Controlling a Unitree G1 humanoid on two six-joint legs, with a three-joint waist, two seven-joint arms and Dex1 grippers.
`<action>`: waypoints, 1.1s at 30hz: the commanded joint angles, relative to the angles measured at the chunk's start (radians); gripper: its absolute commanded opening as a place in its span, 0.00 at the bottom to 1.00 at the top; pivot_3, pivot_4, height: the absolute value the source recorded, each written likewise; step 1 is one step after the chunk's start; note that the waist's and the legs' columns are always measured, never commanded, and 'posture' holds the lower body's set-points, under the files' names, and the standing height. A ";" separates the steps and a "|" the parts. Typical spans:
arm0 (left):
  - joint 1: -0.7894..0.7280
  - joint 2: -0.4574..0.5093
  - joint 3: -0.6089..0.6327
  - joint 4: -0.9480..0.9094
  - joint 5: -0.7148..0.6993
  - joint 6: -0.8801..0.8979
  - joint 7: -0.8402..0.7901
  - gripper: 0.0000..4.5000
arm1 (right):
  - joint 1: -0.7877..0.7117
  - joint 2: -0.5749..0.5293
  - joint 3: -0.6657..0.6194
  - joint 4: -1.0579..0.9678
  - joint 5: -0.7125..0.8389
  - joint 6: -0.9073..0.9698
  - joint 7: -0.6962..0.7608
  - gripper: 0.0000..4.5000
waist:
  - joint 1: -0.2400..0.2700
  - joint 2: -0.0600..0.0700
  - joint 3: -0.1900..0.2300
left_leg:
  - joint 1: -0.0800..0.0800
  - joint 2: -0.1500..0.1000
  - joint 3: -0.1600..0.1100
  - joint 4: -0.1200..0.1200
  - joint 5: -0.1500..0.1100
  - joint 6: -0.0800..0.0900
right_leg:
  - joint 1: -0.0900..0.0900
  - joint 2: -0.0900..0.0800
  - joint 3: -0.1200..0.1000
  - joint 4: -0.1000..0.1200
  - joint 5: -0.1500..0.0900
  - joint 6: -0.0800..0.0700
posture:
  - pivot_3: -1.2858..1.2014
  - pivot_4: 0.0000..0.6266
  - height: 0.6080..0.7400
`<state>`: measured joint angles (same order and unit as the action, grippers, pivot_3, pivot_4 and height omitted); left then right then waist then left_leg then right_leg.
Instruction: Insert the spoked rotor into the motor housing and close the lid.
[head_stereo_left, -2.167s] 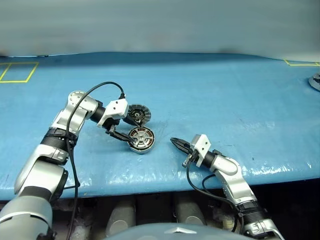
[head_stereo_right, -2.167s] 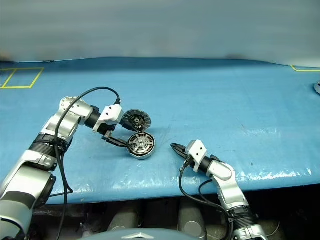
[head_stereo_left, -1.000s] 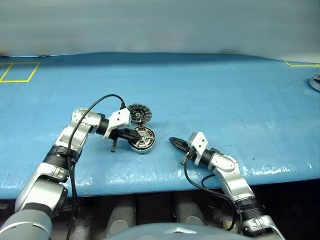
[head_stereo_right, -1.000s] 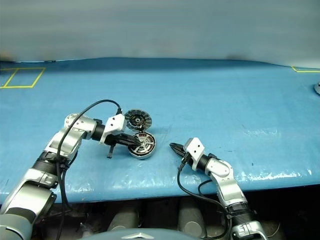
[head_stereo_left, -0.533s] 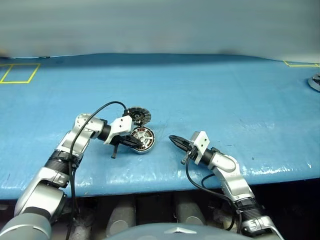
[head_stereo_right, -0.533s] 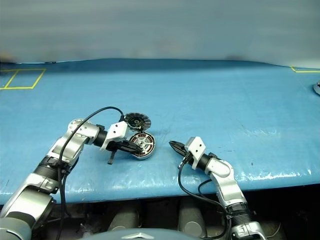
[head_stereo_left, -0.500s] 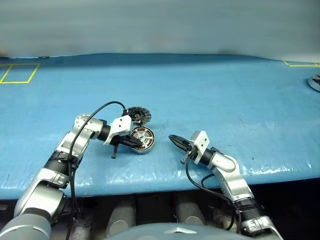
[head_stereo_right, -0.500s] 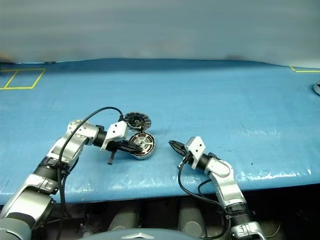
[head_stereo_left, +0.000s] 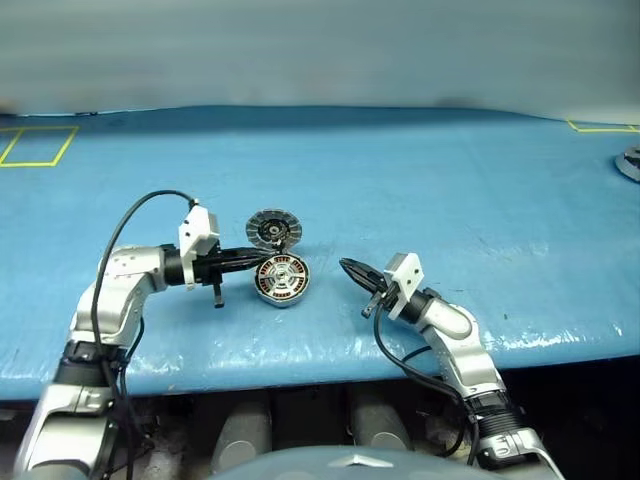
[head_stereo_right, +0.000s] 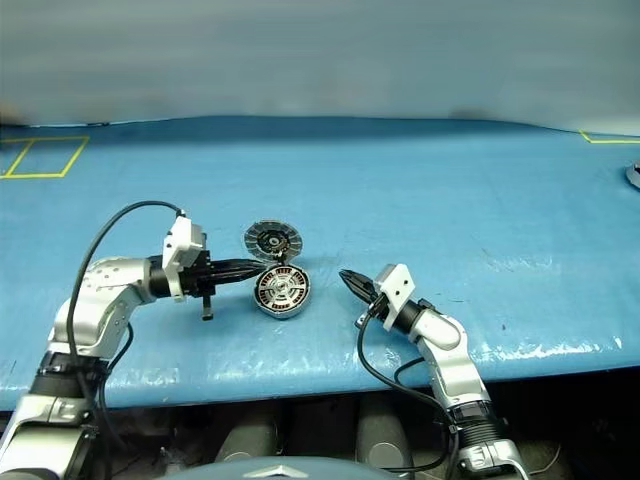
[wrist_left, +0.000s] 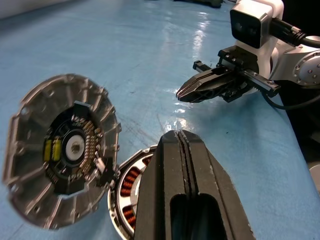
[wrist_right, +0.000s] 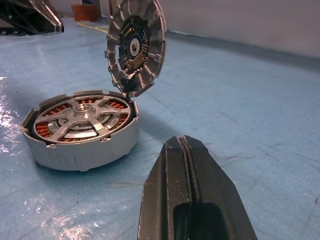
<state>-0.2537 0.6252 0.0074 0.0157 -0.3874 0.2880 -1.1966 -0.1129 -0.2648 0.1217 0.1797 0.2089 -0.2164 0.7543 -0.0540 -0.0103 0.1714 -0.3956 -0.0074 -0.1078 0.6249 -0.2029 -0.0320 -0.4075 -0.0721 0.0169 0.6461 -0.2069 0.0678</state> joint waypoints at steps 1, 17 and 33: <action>0.073 0.059 0.020 -0.028 0.070 -0.045 0.052 0.00 | -0.012 0.003 -0.011 -0.019 0.001 -0.007 -0.014 0.00 | 0.000 0.000 0.000 | 0.000 0.000 0.000 0.000 0.000 0.000 | 0.000 0.000 0.000 0.000 0.000 0.000 | 0.52 0.24 1.00; -0.302 -0.212 0.086 0.487 0.157 -0.262 0.441 0.00 | -0.027 -0.019 -0.011 -0.033 -0.004 0.004 -0.016 0.00 | 0.026 -0.001 0.000 | -0.001 -0.001 0.000 0.002 0.000 0.000 | 0.002 0.000 0.000 -0.002 0.006 0.007 | 0.52 0.24 1.00; -0.486 -0.172 -0.055 0.527 0.009 0.094 -0.140 0.00 | 0.015 -0.024 -0.008 -0.082 -0.040 0.006 -0.059 0.00 | -0.005 -0.001 0.000 | -0.002 -0.001 0.000 0.001 0.000 0.000 | 0.000 0.000 0.000 -0.002 0.006 0.008 | 0.52 0.24 1.00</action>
<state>-0.7314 0.4330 -0.0217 0.5753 -0.4048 0.3764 -1.3127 -0.0965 -0.2850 0.1207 0.1399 0.1638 -0.2072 0.6976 -0.0591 -0.0115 0.1717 -0.3972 -0.0083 -0.1076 0.6263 -0.2028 -0.0321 -0.4069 -0.0718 0.0172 0.6440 -0.2010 0.0753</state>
